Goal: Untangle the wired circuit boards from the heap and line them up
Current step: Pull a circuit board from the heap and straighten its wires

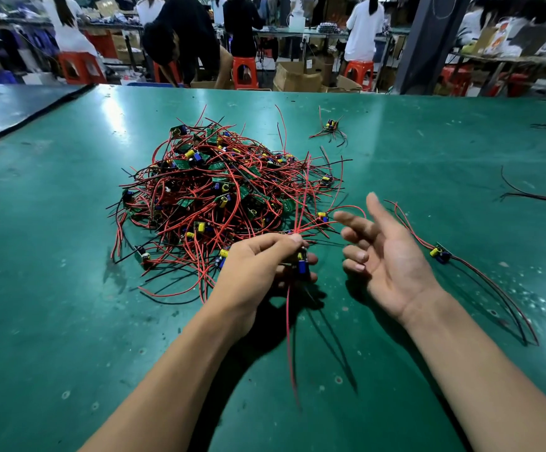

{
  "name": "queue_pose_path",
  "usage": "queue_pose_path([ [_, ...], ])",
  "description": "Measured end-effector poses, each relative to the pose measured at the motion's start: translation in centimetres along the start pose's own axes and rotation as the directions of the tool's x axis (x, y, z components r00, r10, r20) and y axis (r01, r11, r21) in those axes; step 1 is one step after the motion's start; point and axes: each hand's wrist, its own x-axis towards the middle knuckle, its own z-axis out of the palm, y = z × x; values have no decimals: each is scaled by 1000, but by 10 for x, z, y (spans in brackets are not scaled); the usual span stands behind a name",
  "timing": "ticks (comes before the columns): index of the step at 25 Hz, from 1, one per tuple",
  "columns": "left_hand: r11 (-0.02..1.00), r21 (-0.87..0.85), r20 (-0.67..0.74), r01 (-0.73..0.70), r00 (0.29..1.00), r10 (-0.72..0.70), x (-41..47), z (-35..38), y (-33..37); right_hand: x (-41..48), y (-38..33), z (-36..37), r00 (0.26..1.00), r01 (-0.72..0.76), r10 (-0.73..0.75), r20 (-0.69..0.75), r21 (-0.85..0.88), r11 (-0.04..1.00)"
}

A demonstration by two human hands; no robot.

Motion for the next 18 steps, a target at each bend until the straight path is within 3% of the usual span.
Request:
queue_pose_path([
  [2,991,-126,-19,35,999,-38,1,0,3,0,4,1,999,-36,38,34,-64,997],
  [7,988,-143,-10,62,998,-64,4,-1,4,1,10,-2,999,-2,11,50,-171,985],
  [10,969,-245,48,40,998,-29,3,-3,7,-2,19,-3,974,167,-112,197,-286,944],
  [14,951,-308,9,-21,1000,25,1,-3,9,-10,21,0,893,437,-280,353,-529,727],
  [15,962,-269,-19,-35,999,31,1,-3,9,-12,22,2,900,427,-268,344,-565,706],
  [18,967,-252,-42,-40,999,30,1,-2,8,-21,30,9,941,297,-140,308,-556,776],
])
